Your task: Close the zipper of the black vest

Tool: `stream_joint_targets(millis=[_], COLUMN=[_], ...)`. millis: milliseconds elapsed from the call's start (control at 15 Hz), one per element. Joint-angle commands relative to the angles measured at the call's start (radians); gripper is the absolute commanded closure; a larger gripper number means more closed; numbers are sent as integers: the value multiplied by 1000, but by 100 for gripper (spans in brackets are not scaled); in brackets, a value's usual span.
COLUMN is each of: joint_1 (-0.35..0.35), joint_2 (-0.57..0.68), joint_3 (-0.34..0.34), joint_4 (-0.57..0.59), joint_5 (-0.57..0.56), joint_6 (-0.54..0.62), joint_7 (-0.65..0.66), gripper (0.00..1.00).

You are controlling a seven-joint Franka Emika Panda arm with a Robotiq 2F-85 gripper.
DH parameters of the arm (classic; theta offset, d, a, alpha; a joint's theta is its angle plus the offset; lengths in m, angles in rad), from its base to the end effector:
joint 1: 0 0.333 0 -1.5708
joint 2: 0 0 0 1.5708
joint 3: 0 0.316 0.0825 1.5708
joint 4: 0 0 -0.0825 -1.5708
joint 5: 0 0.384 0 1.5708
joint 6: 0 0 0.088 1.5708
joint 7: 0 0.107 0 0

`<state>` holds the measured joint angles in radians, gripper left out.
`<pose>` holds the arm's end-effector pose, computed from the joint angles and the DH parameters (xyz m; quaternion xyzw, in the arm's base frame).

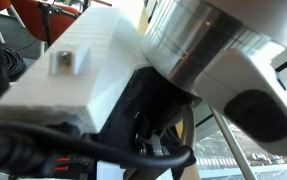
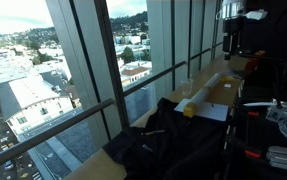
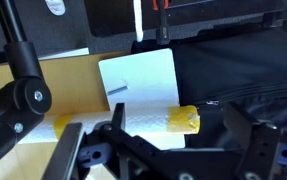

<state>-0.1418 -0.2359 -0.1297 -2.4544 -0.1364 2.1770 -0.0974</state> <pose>0.4285 -0.1245 0.3823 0.9980 -0.0448 -0.0280 0.0356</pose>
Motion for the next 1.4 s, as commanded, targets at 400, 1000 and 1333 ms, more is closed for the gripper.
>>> stream_joint_targets(millis=[400,1000,1333], joint_1=[2,2,41], joint_2=[-2,-2,40], joint_3=[-2,-2,29], joint_4=[2,2,-8], joint_5=[0,0,28], joint_6=[-1,-1,75], joint_7=[1,1,14], gripper=[0,0,0])
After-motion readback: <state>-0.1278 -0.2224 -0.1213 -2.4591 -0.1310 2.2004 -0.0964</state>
